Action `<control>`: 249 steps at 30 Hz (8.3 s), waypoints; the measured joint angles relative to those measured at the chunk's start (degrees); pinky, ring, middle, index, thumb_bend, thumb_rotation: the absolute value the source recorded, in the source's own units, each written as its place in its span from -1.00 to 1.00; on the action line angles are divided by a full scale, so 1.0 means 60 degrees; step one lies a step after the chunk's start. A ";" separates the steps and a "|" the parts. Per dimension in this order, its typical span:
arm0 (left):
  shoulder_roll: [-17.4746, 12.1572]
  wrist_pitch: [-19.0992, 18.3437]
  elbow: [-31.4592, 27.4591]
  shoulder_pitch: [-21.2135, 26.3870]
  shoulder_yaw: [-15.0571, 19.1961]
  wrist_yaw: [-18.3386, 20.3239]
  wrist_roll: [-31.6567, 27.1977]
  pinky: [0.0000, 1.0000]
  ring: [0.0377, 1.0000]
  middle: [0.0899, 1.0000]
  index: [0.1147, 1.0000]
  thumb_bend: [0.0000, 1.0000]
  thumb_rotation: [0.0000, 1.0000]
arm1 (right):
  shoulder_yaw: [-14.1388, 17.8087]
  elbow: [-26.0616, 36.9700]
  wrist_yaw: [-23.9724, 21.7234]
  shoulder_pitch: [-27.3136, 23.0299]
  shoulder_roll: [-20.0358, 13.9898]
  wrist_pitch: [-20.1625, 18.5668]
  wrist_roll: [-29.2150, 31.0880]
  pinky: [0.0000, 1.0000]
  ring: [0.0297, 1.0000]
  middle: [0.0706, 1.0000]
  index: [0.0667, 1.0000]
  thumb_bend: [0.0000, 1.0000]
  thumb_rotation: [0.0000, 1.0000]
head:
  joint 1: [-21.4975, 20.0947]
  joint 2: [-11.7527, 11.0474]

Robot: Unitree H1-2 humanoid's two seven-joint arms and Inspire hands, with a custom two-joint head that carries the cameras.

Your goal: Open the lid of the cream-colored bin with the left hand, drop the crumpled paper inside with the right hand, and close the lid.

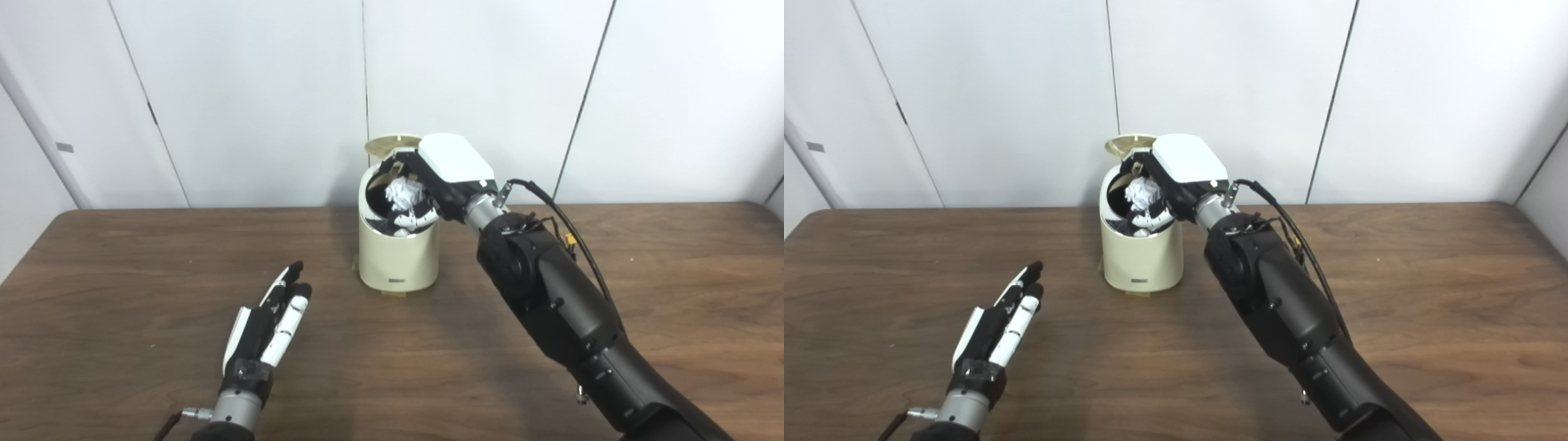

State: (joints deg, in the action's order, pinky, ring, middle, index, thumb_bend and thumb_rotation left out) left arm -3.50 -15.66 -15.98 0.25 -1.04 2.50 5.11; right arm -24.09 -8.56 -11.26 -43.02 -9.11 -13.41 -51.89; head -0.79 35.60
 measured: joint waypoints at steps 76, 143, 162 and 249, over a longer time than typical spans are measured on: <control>0.0092 0.0198 0.0056 0.0018 0.0033 0.0003 -0.0060 0.92 0.95 0.94 0.94 0.21 0.55 | -0.0043 0.0067 -0.0695 0.0222 -0.0206 -0.0046 0.0330 0.26 0.44 0.53 0.56 0.36 0.92 | -0.0073 0.0044; 0.0174 0.0188 0.0333 0.0029 -0.0075 -0.0005 0.0005 1.00 1.00 0.97 0.97 0.29 0.51 | 0.0221 0.2679 -0.1563 0.0668 -0.0660 0.0060 0.0416 0.40 0.58 0.60 0.60 0.33 0.87 | -0.0059 -0.0146; 0.0188 0.0197 0.0452 0.0078 -0.0049 -0.0044 -0.0015 1.00 1.00 0.96 0.96 0.25 0.50 | 0.1031 0.4788 -0.2319 0.1968 -0.0872 -0.0356 -0.0366 0.40 0.55 0.55 0.56 0.23 0.81 | -0.0103 -0.0205; -0.0683 0.0615 0.1412 0.2292 0.0501 0.0197 -0.0597 1.00 0.99 1.00 1.00 0.29 0.75 | 0.5444 0.3093 0.1758 0.5752 0.2613 -0.1093 0.7151 0.99 0.94 0.94 0.88 0.07 1.00 | -0.0586 -0.0249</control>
State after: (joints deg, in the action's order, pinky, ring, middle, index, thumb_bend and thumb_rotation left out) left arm -7.59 -11.97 -7.51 14.01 1.96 3.68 1.53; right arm 8.57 10.00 -0.71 -8.51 6.57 -19.97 -8.98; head -4.31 34.10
